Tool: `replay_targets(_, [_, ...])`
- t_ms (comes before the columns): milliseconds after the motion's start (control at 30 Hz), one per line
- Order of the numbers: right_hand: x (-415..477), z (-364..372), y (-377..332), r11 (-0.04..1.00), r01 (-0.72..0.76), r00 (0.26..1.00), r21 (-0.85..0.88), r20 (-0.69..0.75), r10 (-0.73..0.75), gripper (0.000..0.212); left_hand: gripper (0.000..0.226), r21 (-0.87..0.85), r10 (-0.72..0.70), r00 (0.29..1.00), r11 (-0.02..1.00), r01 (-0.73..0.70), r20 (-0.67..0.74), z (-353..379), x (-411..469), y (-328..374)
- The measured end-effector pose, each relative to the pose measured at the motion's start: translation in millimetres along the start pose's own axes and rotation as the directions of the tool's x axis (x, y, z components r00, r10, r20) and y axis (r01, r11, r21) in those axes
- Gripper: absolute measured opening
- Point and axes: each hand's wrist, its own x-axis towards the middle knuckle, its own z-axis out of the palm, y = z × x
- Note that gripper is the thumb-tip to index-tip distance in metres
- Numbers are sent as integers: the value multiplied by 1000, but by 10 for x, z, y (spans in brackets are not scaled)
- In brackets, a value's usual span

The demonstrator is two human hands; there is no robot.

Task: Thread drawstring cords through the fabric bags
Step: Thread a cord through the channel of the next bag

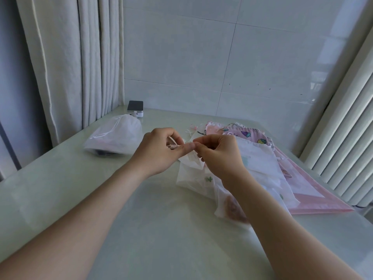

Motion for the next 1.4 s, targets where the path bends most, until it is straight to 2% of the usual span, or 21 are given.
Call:
replay_targets(133, [17,13,8,1000,-18,1000,-13,-20,18,9,27,-113,22,999,993,-19,26,5,29,-48])
replay_targets(267, [9,12,21,999,-34,999,-2,-36,34,7,17,-142,22,998,989,-31,-65,34,36,-62])
replay_targets(433, [39,-22,45,1000,-29,998,12,-52,30,7,23,-145,-11,993,989,-7,-120,45,69,-79])
replay_targets(500, [59,-26,65,998,9,997,-56,-72,-13,7,23,-111,-14,990,994,-1,-141,54,81,-94])
replay_targets(567, [76,-10,68,976,89,992,-200,-75,-106,9,25,-96,-37,988,995,23,-152,62,92,-103])
replay_targets(667, [65,31,72,880,231,968,-415,10,-249,12,25,-64,-82,987,995,73,-141,81,110,-106])
replay_targets(767, [56,37,104,801,303,947,-516,65,-316,10,27,-64,-141,977,989,132,-162,69,116,-83])
replay_targets(900, [65,36,107,754,297,948,-586,89,-305,8,26,-38,-165,964,986,161,-206,72,112,-52])
replay_targets(1067, [68,23,116,693,257,957,-674,78,-280,10,22,4,-116,947,992,123,-299,58,87,-38])
replay_targets(1167, [64,16,104,666,256,953,-700,68,-295,10,16,-31,-87,930,996,81,-357,39,67,-49])
replay_targets(1267, [70,17,97,680,219,958,-699,23,-285,8,12,-9,-95,928,995,98,-360,20,70,-56])
replay_targets(1400, [96,-10,110,736,157,965,-659,-58,-257,9,7,23,-38,934,999,49,-356,11,89,-67])
